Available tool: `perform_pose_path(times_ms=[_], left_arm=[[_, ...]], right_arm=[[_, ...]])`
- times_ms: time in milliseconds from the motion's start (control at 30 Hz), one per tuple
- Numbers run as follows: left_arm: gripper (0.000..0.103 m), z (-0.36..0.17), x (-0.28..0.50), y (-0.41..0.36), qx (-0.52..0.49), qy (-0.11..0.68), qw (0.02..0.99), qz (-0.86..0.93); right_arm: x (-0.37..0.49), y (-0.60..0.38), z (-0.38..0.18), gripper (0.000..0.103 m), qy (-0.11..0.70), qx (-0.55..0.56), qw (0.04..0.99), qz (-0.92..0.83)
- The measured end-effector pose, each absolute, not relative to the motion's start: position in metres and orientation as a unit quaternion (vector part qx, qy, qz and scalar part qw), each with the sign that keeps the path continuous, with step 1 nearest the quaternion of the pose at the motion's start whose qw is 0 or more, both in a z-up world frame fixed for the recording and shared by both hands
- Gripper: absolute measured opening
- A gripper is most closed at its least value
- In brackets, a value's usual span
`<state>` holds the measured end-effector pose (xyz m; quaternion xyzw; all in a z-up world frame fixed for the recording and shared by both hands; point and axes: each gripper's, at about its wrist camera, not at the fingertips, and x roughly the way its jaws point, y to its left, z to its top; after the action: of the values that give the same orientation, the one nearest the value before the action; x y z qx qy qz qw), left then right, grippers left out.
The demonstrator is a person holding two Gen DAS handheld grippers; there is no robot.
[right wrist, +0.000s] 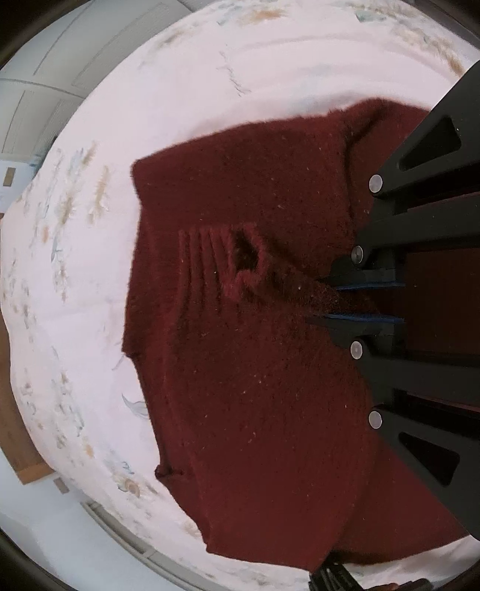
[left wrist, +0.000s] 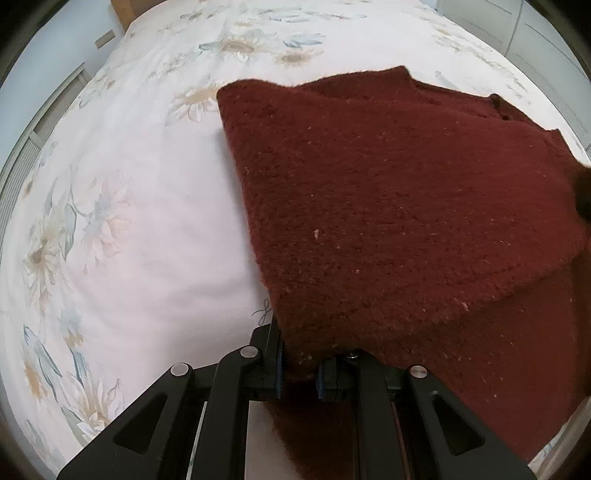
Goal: Fold small clothes
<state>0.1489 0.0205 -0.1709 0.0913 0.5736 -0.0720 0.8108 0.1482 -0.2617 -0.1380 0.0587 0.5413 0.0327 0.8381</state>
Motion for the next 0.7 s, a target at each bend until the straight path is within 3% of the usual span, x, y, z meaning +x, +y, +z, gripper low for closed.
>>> perform_pose_path(times_ms=[33,67,100,167,267,400,500,533,700], left_arm=[[0.011,-0.172,0.15,0.021,0.089,0.574,0.811,-0.068],[0.011,-0.174,0.15,0.016,0.087,0.575,0.811,-0.064],[0.014,-0.174,0.152,0.016,0.088,0.576,0.811,-0.057],[0.014,-0.173,0.153,0.013,0.089,0.576,0.811,-0.048],[0.028,-0.169,0.154,0.011,0.098,0.58,0.808,-0.03],[0.074,-0.151,0.149,0.016,0.074,0.579,0.812,-0.026],[0.096,-0.13,0.139,0.019,0.066,0.559,0.826,-0.027],[0.102,-0.123,0.137,0.018,0.062,0.552,0.831,-0.032],[0.102,-0.086,0.134,0.0,0.029,0.515,0.854,-0.071]], right_arm=[[0.146,-0.261,-0.137,0.021,0.536,0.049,0.843,0.027],[0.143,-0.26,-0.135,0.037,0.531,0.033,0.847,0.019],[0.142,-0.259,-0.134,0.061,0.529,0.024,0.848,0.014],[0.138,-0.262,-0.13,0.08,0.526,0.01,0.851,-0.001],[0.132,-0.269,-0.121,0.08,0.523,0.016,0.852,0.002],[0.123,-0.278,-0.097,0.088,0.508,0.004,0.862,-0.001],[0.121,-0.278,-0.076,0.103,0.491,-0.004,0.871,0.005],[0.122,-0.276,-0.07,0.103,0.486,-0.006,0.874,0.009],[0.132,-0.251,-0.057,0.103,0.476,-0.011,0.879,0.032]])
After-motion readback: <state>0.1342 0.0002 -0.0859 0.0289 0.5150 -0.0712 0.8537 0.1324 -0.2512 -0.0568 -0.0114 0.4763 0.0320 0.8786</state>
